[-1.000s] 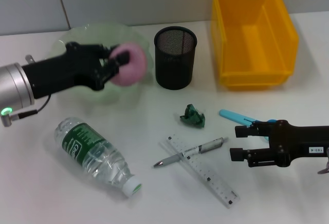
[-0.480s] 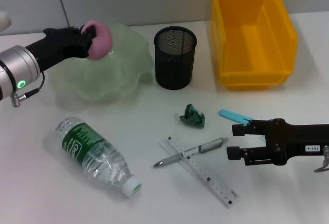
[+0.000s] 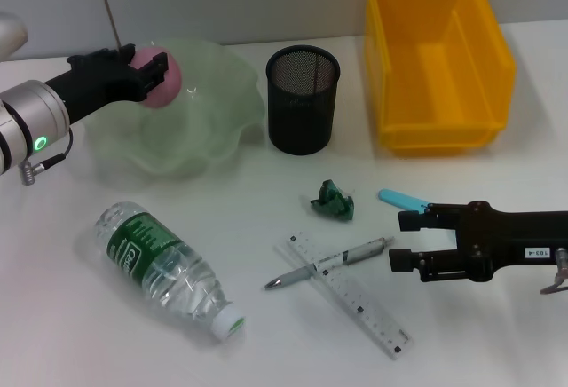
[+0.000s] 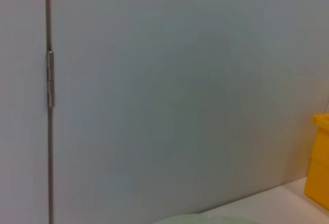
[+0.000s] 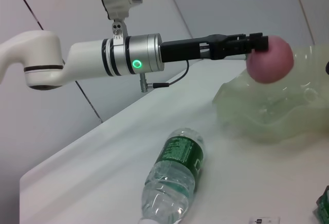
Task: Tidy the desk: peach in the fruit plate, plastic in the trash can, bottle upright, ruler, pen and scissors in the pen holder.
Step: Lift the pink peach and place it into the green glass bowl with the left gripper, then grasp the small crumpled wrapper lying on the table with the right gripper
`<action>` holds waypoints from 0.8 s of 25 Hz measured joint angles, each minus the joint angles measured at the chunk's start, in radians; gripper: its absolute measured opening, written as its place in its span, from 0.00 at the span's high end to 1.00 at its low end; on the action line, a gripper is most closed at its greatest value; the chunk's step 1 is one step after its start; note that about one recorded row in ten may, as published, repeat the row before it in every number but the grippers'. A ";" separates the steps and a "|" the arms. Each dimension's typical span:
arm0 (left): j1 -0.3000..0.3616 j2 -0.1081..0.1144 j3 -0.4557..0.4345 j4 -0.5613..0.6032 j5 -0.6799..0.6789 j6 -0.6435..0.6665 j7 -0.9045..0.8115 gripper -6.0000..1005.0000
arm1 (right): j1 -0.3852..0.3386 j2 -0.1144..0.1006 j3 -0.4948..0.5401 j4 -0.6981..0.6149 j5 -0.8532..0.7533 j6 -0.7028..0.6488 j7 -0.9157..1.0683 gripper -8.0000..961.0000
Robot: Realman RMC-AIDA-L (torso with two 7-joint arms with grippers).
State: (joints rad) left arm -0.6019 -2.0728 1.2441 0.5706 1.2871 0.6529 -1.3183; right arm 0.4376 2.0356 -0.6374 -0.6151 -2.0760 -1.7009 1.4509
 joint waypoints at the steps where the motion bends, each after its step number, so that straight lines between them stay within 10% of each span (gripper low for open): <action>1: 0.000 0.000 0.000 0.000 0.000 -0.001 -0.001 0.64 | 0.000 0.000 0.001 0.000 0.000 0.000 0.000 0.17; 11: 0.004 0.001 -0.002 0.007 0.000 0.042 -0.013 0.24 | 0.003 0.000 0.005 0.000 0.001 0.005 0.001 0.17; 20: 0.145 0.033 0.000 0.200 0.023 0.587 -0.083 0.16 | 0.005 0.001 0.013 -0.001 0.018 0.044 0.028 0.17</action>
State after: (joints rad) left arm -0.4571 -2.0400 1.2439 0.7703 1.3096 1.2399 -1.4013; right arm 0.4426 2.0365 -0.6240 -0.6156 -2.0575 -1.6572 1.4786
